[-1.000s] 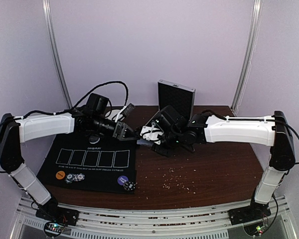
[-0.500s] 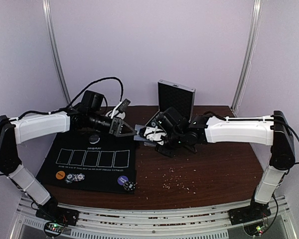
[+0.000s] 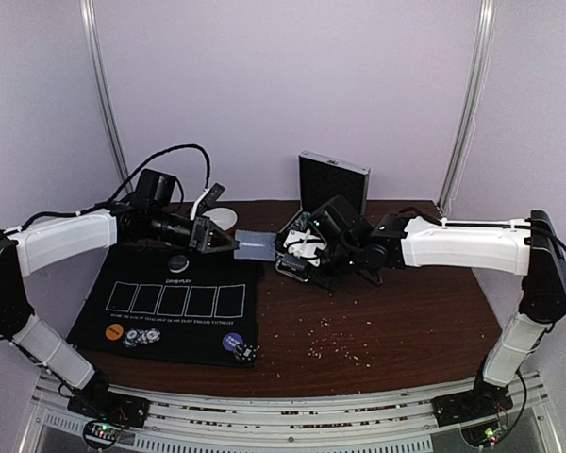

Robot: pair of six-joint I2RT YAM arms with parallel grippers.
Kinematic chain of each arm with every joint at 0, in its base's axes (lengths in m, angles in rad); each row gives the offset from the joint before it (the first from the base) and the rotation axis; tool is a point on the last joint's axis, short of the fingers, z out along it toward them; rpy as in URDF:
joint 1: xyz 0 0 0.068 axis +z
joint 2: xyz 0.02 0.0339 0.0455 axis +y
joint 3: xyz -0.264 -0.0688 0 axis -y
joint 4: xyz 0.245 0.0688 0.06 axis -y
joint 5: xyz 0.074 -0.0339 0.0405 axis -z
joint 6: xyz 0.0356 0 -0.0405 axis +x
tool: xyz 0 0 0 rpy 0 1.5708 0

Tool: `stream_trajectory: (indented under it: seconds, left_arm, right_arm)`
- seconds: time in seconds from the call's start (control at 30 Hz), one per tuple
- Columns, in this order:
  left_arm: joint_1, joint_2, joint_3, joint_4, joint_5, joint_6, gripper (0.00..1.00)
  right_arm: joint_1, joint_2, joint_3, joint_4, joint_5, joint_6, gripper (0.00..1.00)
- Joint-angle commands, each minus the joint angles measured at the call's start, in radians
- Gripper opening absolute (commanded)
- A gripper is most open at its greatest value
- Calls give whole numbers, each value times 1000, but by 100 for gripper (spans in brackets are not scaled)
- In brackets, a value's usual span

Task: Distribute texas hold em gaming equipment
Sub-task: Distribute the poker card in the big blind area.

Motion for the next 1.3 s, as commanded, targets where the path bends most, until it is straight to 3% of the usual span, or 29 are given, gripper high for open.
stream_trajectory:
  seconds: [0.0,0.27,0.5,0.73,1.27]
  left_arm:
    - [20,-57,-34,-62,-27,34,0]
    - [54,-52,25,-414,-91,209,0]
    - [54,-64,7,-629,-104,295,0]
    - [54,-137,-164,-578,-97,222,0]
    - [69,-204,-246,-491,-236,71,0]
  right_arm:
    - [-7,-42,-10,0,26,12,41]
    - [-9,-59,-10,-21,20,8,41]
    - [-9,-68,-11,-37,23,5,41]
    - [-8,-75,-12,-37,6,6,41]
    - [-8,-106,-47,-26,-19,17,41]
